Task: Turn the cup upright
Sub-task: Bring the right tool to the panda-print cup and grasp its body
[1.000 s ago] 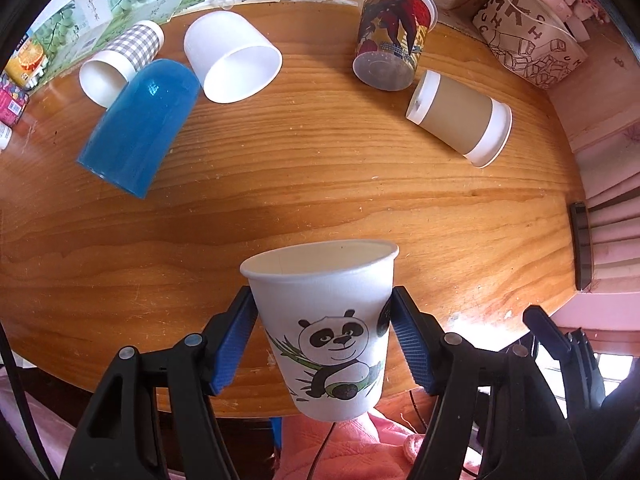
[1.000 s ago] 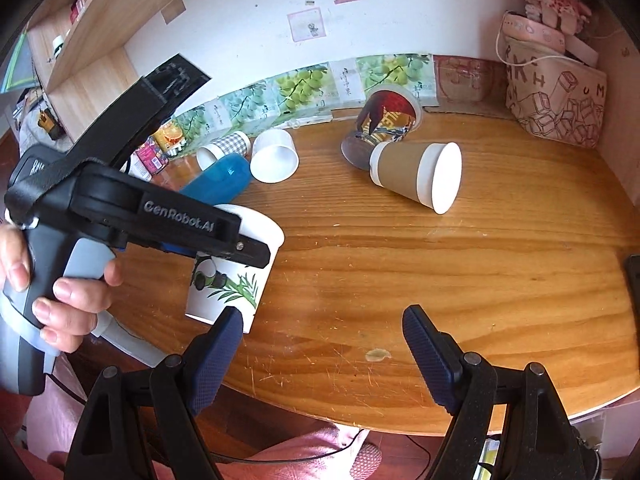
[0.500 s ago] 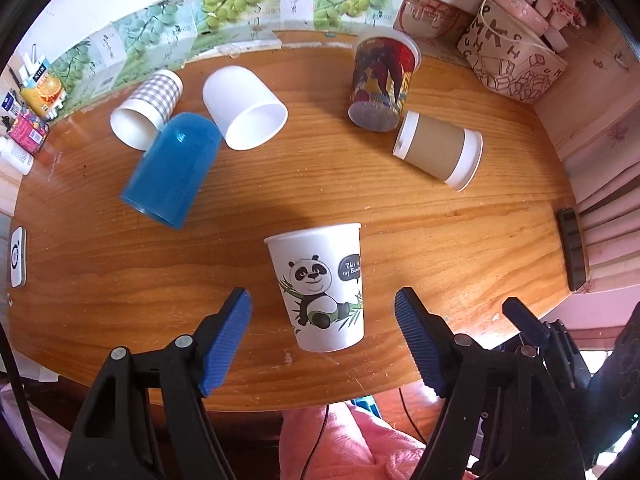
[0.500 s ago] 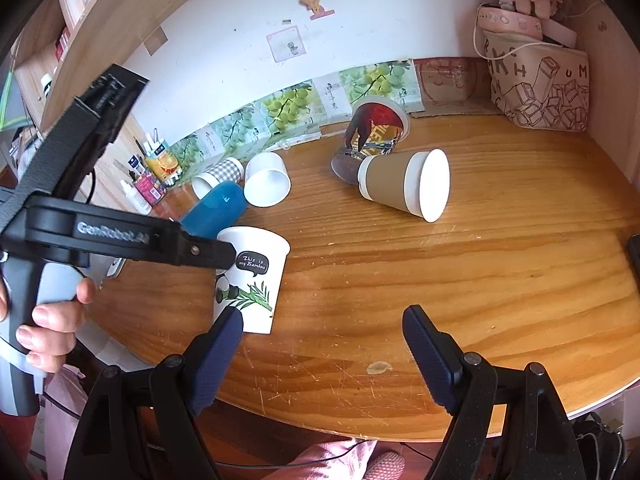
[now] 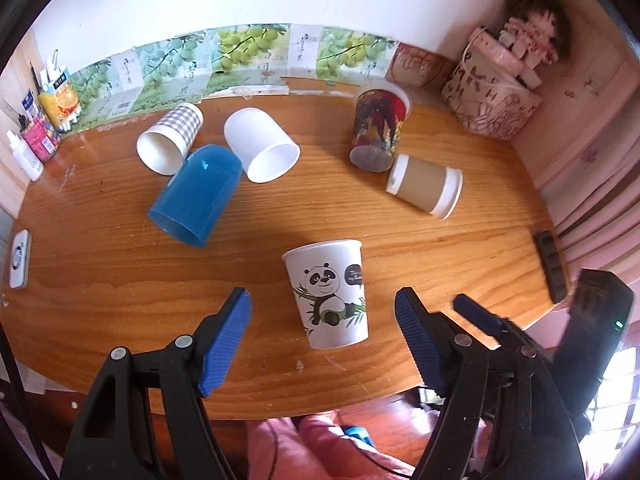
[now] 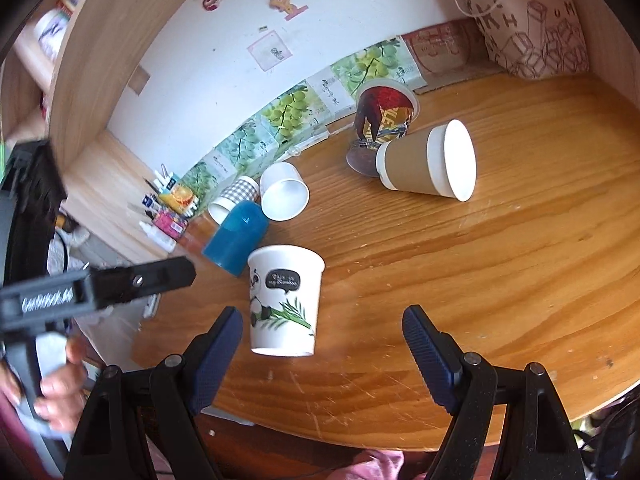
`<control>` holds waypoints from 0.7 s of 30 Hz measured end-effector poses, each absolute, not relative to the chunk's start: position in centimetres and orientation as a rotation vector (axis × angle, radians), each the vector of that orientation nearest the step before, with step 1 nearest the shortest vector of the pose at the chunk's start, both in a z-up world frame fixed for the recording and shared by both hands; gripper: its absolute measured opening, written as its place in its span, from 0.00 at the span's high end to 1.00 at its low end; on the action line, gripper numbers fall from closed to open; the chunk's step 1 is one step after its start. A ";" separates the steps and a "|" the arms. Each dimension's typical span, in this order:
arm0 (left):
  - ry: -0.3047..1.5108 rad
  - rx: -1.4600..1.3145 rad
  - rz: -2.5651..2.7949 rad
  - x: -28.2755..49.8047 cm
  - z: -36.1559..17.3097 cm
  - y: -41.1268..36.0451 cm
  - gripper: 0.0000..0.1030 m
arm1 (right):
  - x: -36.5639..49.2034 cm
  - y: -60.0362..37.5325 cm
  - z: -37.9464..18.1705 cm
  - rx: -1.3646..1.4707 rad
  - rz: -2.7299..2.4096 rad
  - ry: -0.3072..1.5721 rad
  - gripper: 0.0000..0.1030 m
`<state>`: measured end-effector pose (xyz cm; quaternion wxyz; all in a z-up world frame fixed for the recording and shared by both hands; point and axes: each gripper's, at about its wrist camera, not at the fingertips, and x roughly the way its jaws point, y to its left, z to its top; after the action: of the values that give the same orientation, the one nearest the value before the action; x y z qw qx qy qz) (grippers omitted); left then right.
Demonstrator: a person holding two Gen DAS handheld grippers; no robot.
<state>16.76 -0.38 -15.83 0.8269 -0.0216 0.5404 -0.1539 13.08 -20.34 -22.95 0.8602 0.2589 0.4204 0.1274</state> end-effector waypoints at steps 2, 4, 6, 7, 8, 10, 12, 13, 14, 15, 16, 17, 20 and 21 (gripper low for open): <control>1.146 -0.067 -0.342 16.7 -16.0 0.2 0.25 | 13.5 -19.9 -23.2 0.570 0.269 0.883 0.20; 1.147 -0.077 -0.353 16.7 -16.2 0.7 0.25 | 14.1 -19.3 -23.5 0.581 0.264 0.888 0.20; 1.150 -0.095 -0.375 16.8 -16.6 1.3 0.25 | 14.6 -18.7 -23.8 0.587 0.259 0.895 0.20; 1.155 -0.102 -0.382 16.8 -16.8 1.5 0.25 | 14.9 -18.3 -24.0 0.591 0.256 0.897 0.20; 1.165 -0.108 -0.394 16.9 -17.0 1.8 0.25 | 15.2 -18.0 -24.1 0.594 0.251 0.899 0.20; 1.181 -0.103 -0.423 17.1 -17.5 2.2 0.25 | 15.6 -17.3 -24.3 0.593 0.235 0.903 0.20; 1.184 -0.078 -0.436 17.2 -17.8 2.6 0.25 | 16.0 -16.7 -24.6 0.592 0.219 0.904 0.20; 1.182 -0.061 -0.438 17.3 -18.0 2.7 0.25 | 16.3 -16.4 -24.7 0.593 0.211 0.906 0.20; 1.177 -0.050 -0.429 17.3 -18.2 3.0 0.25 | 16.6 -16.2 -24.9 0.593 0.205 0.910 0.20; 1.179 -0.050 -0.426 17.4 -18.5 3.3 0.24 | 16.9 -15.9 -25.1 0.593 0.197 0.915 0.20; 1.190 -0.055 -0.430 17.5 -18.7 3.6 0.24 | 17.2 -15.6 -25.2 0.592 0.184 0.921 0.20; 1.206 -0.063 -0.448 17.7 -19.1 3.9 0.24 | 17.4 -15.4 -25.4 0.592 0.173 0.926 0.20; 1.224 -0.055 -0.475 17.9 -19.6 4.7 0.24 | 18.2 -14.8 -25.7 0.575 0.147 0.941 0.20; 1.222 -0.051 -0.481 17.9 -19.7 5.0 0.24 | 18.4 -14.6 -25.7 0.560 0.134 0.944 0.20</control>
<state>17.94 5.02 -19.66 0.7916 -0.0239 0.5680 -0.2237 18.43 -14.55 -25.74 0.8510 0.2659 0.4484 0.0635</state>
